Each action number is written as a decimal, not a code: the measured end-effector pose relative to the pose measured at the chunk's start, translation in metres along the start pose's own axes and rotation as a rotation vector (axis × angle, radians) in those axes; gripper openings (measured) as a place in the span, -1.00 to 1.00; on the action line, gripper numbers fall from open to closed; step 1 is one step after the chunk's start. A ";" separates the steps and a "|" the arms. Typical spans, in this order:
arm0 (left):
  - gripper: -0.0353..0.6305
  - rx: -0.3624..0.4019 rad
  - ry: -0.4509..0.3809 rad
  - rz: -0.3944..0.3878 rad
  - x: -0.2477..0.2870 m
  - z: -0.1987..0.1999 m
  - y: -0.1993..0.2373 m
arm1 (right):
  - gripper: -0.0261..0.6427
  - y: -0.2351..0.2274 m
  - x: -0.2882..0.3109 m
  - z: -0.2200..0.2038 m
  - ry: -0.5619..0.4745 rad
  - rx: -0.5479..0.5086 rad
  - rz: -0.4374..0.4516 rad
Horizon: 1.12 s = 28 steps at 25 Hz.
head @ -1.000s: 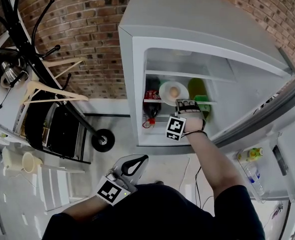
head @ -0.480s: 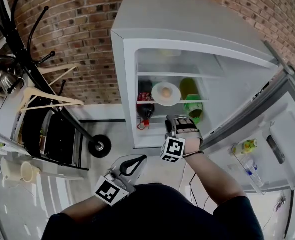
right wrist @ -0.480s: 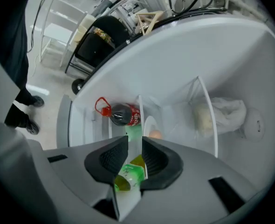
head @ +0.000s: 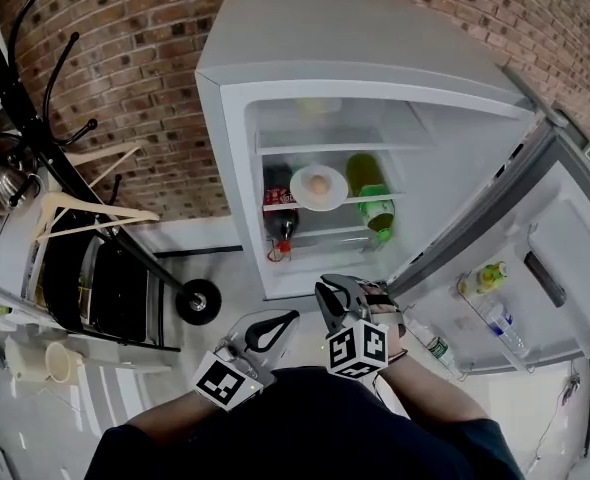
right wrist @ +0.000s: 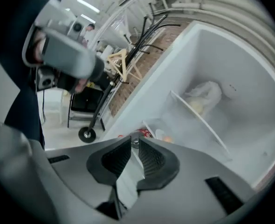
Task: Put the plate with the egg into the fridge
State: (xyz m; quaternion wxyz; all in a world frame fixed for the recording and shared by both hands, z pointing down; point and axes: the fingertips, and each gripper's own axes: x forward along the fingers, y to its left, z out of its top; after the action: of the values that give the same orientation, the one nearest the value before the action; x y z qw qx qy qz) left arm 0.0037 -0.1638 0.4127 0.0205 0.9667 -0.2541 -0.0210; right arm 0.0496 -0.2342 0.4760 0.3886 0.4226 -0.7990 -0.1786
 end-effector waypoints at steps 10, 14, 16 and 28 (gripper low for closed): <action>-0.88 0.010 0.003 -0.034 0.006 0.002 -0.007 | -0.89 0.010 -0.045 0.031 -0.273 0.475 0.141; -0.88 0.003 0.009 -0.040 0.007 0.001 -0.010 | -0.89 0.018 -0.053 0.029 -0.349 0.683 0.219; -0.88 0.004 0.012 -0.045 0.007 0.000 -0.012 | -0.89 0.023 -0.055 0.030 -0.370 0.683 0.227; -0.88 0.001 0.012 -0.041 0.008 -0.002 -0.015 | -0.89 0.031 -0.057 0.028 -0.364 0.665 0.233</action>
State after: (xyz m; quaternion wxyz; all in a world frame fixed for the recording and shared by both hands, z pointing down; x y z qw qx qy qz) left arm 0.0176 -0.1546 0.4137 0.0211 0.9719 -0.2341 -0.0154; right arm 0.0311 -0.1714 0.4504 0.1004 0.3933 -0.9117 0.0634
